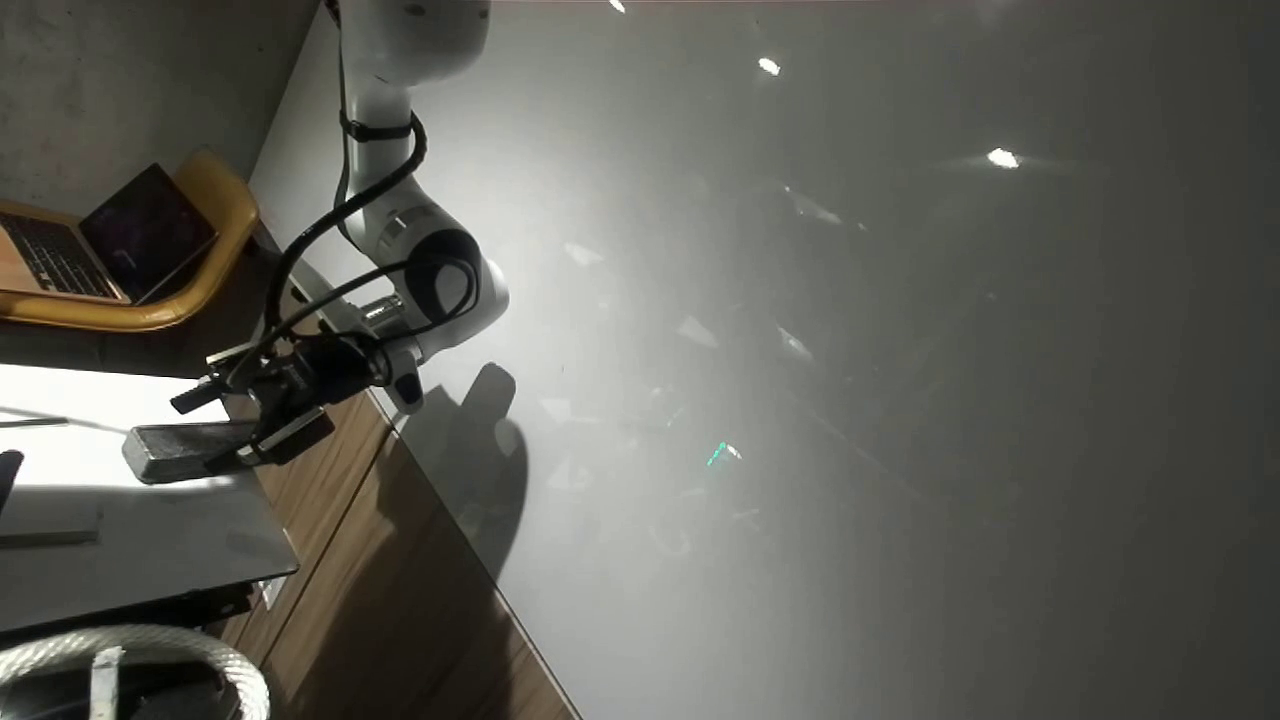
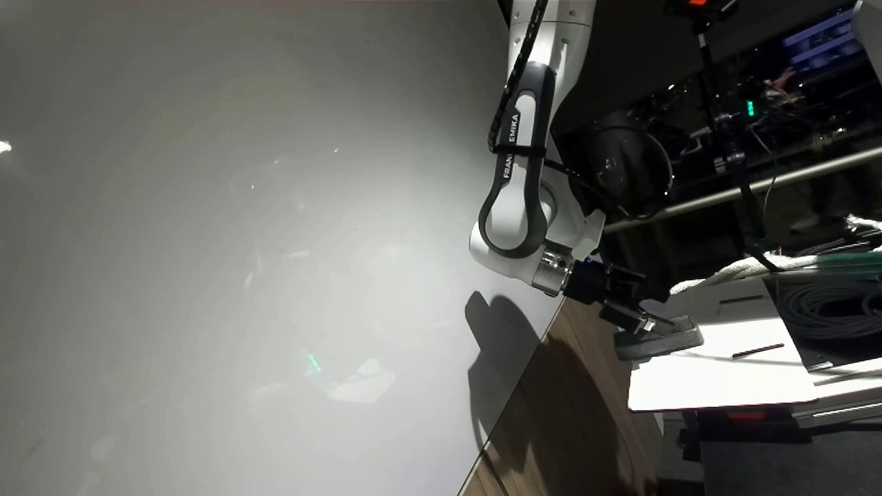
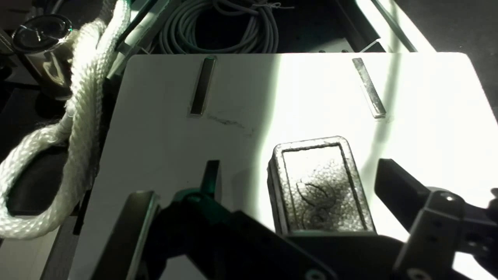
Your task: Use the duster to erase the markings on the whiteboard
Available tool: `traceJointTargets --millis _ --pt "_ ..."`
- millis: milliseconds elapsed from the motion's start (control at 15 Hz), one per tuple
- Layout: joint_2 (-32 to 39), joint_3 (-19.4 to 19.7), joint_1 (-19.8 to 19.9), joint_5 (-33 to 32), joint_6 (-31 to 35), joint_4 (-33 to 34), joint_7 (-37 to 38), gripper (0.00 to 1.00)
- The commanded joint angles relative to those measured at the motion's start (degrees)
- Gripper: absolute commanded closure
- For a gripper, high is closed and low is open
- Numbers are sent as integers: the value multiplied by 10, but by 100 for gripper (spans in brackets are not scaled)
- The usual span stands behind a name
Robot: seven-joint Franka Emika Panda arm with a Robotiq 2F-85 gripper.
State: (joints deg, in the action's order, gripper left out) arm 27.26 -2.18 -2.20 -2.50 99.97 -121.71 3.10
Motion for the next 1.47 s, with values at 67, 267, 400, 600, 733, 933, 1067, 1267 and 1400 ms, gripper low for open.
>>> traceJointTargets --millis 67,267,400,600,733,933,1067,1267,1400 --pt "2 -2 0 11 -11 11 -13 0" --pt "-21 -7 -10 1 15 -3 -9 0" --pt "-46 -11 -27 -18 43 -19 8 0" --pt "-75 -15 -56 -49 81 -41 32 0" --pt "-96 -16 -74 -85 108 -66 55 0" --pt "-123 -13 -81 -126 153 -111 77 0" --pt "-132 -11 -76 -141 188 -137 79 0" --pt "-140 -10 -67 -140 238 -166 70 0" --pt "-147 -11 -65 -142 268 -178 70 0"
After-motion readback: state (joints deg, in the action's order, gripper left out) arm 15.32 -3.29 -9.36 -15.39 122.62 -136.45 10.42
